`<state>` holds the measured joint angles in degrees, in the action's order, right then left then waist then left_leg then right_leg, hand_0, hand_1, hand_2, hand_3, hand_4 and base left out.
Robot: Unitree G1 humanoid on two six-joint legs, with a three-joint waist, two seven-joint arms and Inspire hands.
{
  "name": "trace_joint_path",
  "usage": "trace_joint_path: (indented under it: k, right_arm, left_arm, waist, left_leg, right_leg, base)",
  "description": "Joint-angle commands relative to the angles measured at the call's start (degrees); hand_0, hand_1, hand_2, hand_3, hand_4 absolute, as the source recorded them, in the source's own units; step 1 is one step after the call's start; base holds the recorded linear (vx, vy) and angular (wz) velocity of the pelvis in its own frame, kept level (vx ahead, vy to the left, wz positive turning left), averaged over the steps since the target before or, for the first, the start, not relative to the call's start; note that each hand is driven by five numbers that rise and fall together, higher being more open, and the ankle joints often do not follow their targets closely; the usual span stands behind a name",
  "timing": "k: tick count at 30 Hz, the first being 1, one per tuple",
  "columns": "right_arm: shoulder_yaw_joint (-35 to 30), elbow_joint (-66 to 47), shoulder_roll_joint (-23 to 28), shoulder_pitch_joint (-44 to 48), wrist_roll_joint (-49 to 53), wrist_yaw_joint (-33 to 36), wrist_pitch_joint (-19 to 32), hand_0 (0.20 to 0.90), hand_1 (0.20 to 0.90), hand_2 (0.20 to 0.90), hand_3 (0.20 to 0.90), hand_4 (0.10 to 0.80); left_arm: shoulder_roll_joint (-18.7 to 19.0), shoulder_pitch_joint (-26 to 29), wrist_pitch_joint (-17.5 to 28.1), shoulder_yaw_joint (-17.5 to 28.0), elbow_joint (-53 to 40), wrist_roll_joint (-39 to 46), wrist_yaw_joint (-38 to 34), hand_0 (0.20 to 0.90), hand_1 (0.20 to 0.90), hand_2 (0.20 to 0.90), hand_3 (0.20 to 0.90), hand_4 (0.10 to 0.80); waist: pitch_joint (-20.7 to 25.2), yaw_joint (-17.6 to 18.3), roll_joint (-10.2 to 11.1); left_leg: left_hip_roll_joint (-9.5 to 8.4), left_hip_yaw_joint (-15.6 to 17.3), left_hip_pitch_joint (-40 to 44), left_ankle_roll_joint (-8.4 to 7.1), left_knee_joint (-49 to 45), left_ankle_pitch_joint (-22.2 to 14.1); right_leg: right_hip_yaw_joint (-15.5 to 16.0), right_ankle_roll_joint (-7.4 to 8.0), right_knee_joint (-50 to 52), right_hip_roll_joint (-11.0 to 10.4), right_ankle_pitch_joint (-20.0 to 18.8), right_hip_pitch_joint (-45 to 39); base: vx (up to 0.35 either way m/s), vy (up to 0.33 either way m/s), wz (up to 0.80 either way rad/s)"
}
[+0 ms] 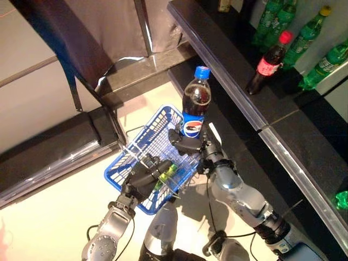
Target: Pick up the drink and place into the basket.
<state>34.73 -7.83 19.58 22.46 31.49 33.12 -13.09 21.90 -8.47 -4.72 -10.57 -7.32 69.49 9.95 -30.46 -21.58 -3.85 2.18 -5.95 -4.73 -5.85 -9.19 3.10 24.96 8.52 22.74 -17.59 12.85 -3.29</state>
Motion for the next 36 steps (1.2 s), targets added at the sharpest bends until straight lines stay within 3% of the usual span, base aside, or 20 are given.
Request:
trace_joint_path:
  k: [1,11,26,27,28,30,31,32,36]
  right_arm:
    - [1.3,-3.42,-4.48,9.14,-3.84,3.4,10.2,0.3,0.3,0.3,0.2,0.1]
    - [4.43,9.66,-10.97,5.23,0.14,6.47,13.14,0.3,0.3,0.3,0.2,0.1]
    - [5.54,21.99,-16.94,4.87,3.76,0.6,14.54,0.3,0.3,0.3,0.2,0.1]
    - [5.87,22.55,-17.44,4.94,3.47,0.26,14.27,0.3,0.3,0.3,0.2,0.1]
    - [5.99,23.23,-17.63,5.11,3.76,-0.65,13.75,0.3,0.3,0.3,0.2,0.1]
    - [6.46,24.5,-18.05,5.14,4.35,-1.86,13.2,0.3,0.3,0.3,0.2,0.1]
    - [6.33,24.57,-17.98,5.21,4.26,-1.86,13.28,0.3,0.3,0.3,0.2,0.1]
    - [6.66,25.01,-18.15,5.05,6.21,-2.84,12.83,0.3,0.3,0.3,0.2,0.1]
    - [6.19,27.44,-19.3,3.98,15.77,-5.78,13.18,0.3,0.3,0.3,0.2,0.1]
  left_arm:
    - [1.5,5.54,4.36,-0.02,-17.62,4.09,12.22,0.3,0.3,0.3,0.2,0.1]
    - [0.87,6.34,-0.13,0.01,-20.4,6.02,16.75,0.3,0.3,0.3,0.2,0.1]
    - [0.74,7.5,-4.63,-1.85,-21.41,4.86,21.51,0.3,0.3,0.3,0.2,0.1]
    - [0.61,7.43,-4.81,-1.83,-21.31,4.53,21.65,0.3,0.3,0.3,0.2,0.1]
    - [0.58,7.51,-4.91,-2.04,-21.28,4.18,21.97,0.3,0.3,0.3,0.2,0.1]
    - [0.7,7.48,-5.05,-2.04,-21.11,4.09,22.47,0.3,0.3,0.3,0.2,0.1]
    - [0.69,7.58,-5.06,-2.16,-21.14,4.09,22.51,0.3,0.3,0.3,0.2,0.1]
    - [0.68,7.46,-5.14,-2.14,-21.06,3.83,22.92,0.3,0.3,0.3,0.2,0.1]
    - [0.85,7.26,-5.04,-2.22,-21.01,3.65,24.77,0.3,0.3,0.3,0.2,0.1]
  waist:
    - [10.0,0.11,1.02]
    - [9.52,-2.27,0.82]
    - [7.93,-4.61,-0.39]
    - [7.66,-4.86,-0.2]
    - [7.61,-4.95,-0.51]
    - [7.09,-5.31,-0.23]
    - [7.25,-5.2,-0.5]
    - [6.72,-5.46,-0.23]
    - [5.97,-5.75,-0.26]
  left_leg:
    - [-3.0,-2.59,-2.16,2.22,-5.55,-2.29]
    - [-3.91,-4.88,-3.02,2.15,-5.79,-2.05]
    - [-5.22,-7.08,-4.57,2.05,-5.8,-1.03]
    - [-5.12,-7.06,-4.01,1.79,-6.07,-2.42]
    - [-5.4,-7.24,-4.82,2.1,-5.73,-0.88]
    - [-5.3,-7.22,-4.45,1.84,-6.0,-2.29]
    - [-5.47,-7.36,-5.1,2.13,-5.64,-0.76]
    - [-5.36,-7.22,-4.75,1.82,-6.02,-2.19]
    - [-5.39,-7.24,-5.22,1.91,-5.84,-1.98]
  right_leg:
    - [2.02,-5.15,-5.51,4.28,-5.9,-1.71]
    - [3.66,-5.01,-5.87,4.32,-5.97,-2.48]
    - [5.4,-4.94,-5.63,4.1,-6.21,-2.57]
    - [4.66,-4.57,-4.99,4.16,-4.87,-2.82]
    - [5.47,-4.98,-5.48,4.07,-6.2,-2.35]
    - [4.75,-4.59,-4.91,4.1,-4.9,-2.5]
    - [5.62,-4.99,-5.49,4.04,-6.28,-2.17]
    - [4.81,-4.56,-4.95,4.08,-4.98,-2.37]
    - [5.09,-4.43,-4.86,3.94,-5.17,-1.97]
  base:
    - [0.019,-0.033,0.06]
    - [0.016,-0.026,0.12]
    - [0.013,-0.005,0.06]
    - [0.012,-0.001,0.07]
    - [0.072,-0.045,0.08]
    - [0.009,0.0,0.1]
    - [0.006,-0.005,0.12]
    - [0.001,-0.001,0.13]
    - [0.015,-0.013,0.03]
